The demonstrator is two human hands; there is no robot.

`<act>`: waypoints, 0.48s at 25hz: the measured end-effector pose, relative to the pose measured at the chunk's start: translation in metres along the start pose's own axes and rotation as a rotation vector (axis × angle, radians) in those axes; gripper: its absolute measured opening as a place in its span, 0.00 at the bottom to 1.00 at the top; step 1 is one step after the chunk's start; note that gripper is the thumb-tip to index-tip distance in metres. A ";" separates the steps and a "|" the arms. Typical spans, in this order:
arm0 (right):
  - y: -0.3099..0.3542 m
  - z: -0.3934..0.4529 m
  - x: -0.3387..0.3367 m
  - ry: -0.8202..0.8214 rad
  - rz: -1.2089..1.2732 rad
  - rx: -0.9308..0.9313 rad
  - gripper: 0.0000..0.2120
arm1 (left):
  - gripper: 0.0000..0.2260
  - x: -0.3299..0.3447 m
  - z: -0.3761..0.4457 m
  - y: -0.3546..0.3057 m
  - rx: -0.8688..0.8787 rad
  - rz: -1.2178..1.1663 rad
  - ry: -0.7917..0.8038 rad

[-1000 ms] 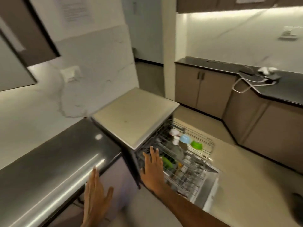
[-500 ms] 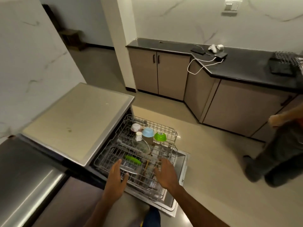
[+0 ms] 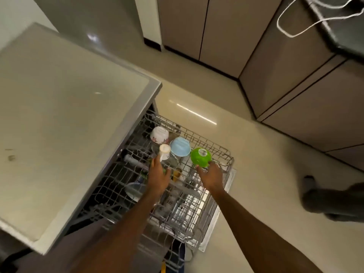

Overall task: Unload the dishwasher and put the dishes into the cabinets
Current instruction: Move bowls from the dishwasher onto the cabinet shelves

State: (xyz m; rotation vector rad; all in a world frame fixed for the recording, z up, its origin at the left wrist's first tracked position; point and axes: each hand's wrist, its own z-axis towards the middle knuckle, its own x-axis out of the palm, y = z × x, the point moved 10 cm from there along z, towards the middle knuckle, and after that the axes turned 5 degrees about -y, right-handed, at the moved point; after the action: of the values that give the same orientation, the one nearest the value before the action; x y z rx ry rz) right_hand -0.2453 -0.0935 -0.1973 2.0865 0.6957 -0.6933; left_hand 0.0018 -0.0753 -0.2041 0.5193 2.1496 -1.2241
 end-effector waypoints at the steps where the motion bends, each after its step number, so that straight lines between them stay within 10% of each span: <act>1: -0.008 0.025 0.015 -0.010 -0.003 0.024 0.29 | 0.33 0.017 0.021 0.007 -0.039 -0.008 0.006; 12: -0.073 0.148 0.106 -0.101 -0.077 0.124 0.55 | 0.35 0.076 0.122 0.061 -0.123 0.105 -0.218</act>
State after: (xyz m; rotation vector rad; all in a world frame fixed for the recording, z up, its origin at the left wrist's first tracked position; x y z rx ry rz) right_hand -0.2548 -0.1522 -0.3839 2.1286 0.6942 -0.8989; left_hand 0.0197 -0.1477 -0.3408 0.4200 1.9723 -1.0341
